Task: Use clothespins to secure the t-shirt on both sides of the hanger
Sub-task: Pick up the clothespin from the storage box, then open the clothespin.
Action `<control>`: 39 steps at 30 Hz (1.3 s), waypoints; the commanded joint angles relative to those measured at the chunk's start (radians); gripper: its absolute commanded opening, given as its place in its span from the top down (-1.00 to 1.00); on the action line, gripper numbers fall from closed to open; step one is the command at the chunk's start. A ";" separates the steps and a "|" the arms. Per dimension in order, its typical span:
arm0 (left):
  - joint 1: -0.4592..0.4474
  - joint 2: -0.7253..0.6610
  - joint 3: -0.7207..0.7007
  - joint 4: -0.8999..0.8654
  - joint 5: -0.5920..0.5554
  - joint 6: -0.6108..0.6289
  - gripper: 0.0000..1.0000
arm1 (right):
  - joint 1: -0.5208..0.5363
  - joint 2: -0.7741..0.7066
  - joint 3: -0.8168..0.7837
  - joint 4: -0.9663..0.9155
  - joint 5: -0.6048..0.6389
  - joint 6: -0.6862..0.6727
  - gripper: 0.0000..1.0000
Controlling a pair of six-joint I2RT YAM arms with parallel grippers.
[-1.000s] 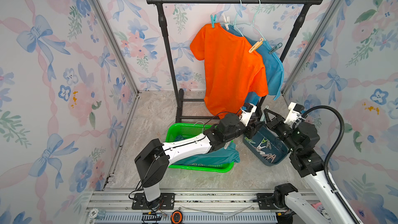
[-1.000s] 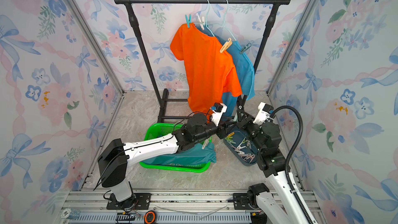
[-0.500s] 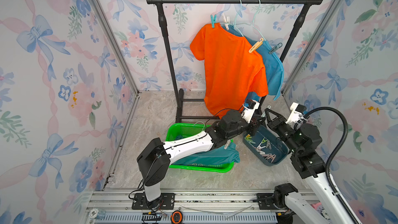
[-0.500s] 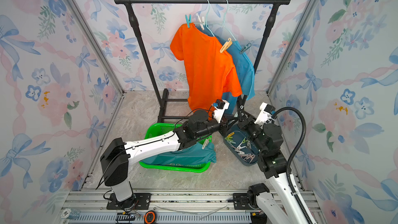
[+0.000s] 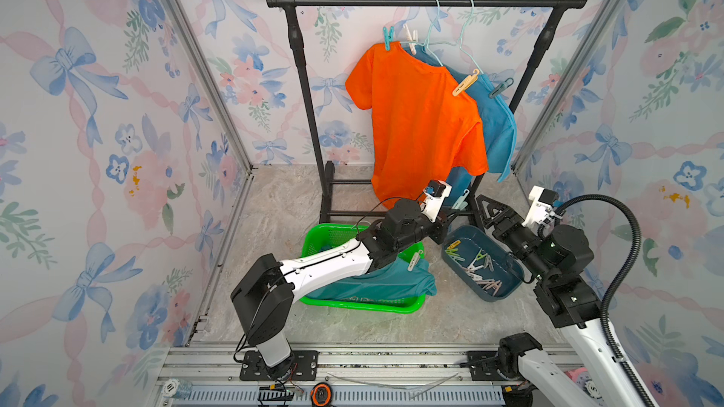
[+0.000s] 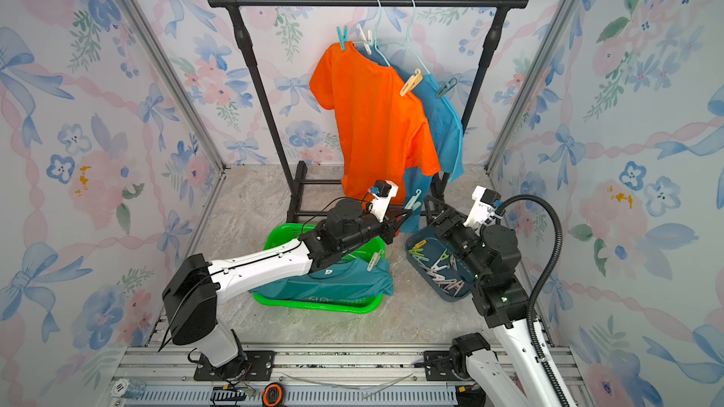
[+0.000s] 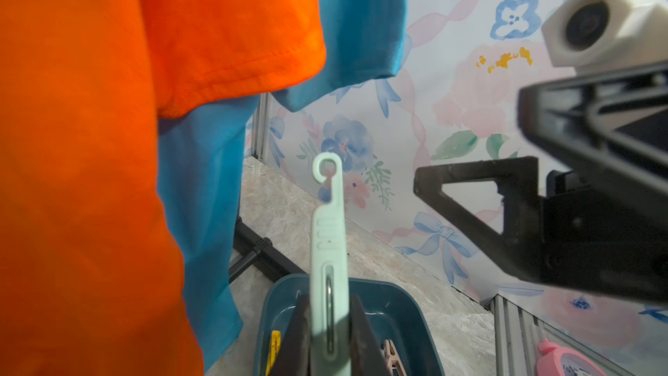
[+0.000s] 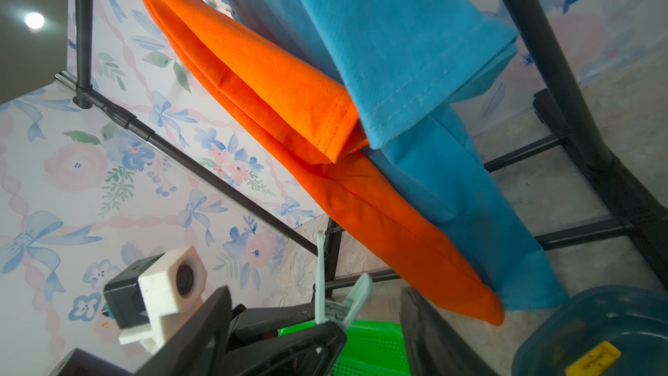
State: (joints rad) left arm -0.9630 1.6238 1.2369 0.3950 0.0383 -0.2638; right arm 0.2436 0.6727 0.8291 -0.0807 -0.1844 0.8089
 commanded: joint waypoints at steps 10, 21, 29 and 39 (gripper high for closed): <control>0.032 -0.256 -0.320 0.260 -0.136 0.128 0.94 | 0.109 0.182 0.102 -0.024 -0.214 -0.043 -0.99; 0.038 -0.281 -0.381 0.367 -0.133 0.136 0.95 | 0.255 0.336 0.239 -0.007 -0.139 -0.076 -1.00; 0.039 -0.286 -0.396 0.394 -0.146 0.149 0.94 | 0.281 0.424 0.304 0.009 -0.127 -0.040 -0.68; 0.032 -0.252 -0.404 0.421 -0.160 0.164 0.95 | 0.287 0.449 0.301 0.032 -0.110 0.005 -0.31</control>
State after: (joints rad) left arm -0.9291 1.3590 0.8520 0.7780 -0.1028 -0.1295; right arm 0.5213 1.1202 1.1133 -0.0826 -0.3141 0.7971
